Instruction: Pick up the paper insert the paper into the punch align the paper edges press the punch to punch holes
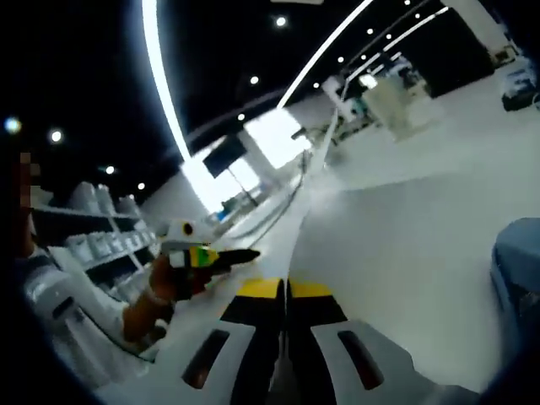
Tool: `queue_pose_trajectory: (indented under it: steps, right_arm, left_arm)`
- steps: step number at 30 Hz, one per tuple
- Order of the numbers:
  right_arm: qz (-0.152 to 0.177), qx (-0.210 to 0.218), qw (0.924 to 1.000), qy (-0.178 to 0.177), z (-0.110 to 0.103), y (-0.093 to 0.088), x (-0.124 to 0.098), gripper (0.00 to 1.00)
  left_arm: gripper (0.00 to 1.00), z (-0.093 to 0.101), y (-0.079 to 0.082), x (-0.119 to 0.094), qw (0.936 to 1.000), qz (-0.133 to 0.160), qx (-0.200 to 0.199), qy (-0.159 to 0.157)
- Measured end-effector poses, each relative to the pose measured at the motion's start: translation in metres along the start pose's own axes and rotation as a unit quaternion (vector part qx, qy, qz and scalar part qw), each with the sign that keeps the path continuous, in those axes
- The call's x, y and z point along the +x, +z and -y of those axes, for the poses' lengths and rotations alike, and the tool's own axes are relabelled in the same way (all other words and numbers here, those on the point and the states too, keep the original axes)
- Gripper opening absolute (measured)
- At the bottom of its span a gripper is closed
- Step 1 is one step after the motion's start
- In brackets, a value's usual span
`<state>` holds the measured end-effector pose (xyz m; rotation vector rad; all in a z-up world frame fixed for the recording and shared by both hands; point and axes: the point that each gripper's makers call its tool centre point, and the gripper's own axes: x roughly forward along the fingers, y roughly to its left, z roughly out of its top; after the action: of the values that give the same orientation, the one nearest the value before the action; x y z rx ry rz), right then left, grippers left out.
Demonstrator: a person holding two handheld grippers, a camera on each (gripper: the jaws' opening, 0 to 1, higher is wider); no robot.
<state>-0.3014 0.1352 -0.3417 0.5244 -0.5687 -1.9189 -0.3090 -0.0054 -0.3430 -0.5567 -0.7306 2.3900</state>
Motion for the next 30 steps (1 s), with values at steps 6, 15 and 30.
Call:
queue_pose_trajectory:
  steps: [6, 15, 30]
  right_arm:
    - [0.029, 0.023, 0.9985, 0.041, -0.011, 0.012, -0.003, 0.03]
    - [0.083, 0.093, 0.9859, 0.112, -0.025, 0.033, -0.012, 0.03]
    - [0.128, 0.152, 0.9571, 0.211, -0.056, 0.051, -0.020, 0.03]
  left_arm:
    - [0.53, -0.001, 0.008, -0.005, 0.9911, -0.007, -0.127, -0.038]
    - [0.55, 0.018, 0.013, 0.002, 0.9550, -0.009, -0.270, -0.123]
    - [0.61, 0.040, 0.003, 0.011, 0.9307, -0.064, -0.316, -0.173]
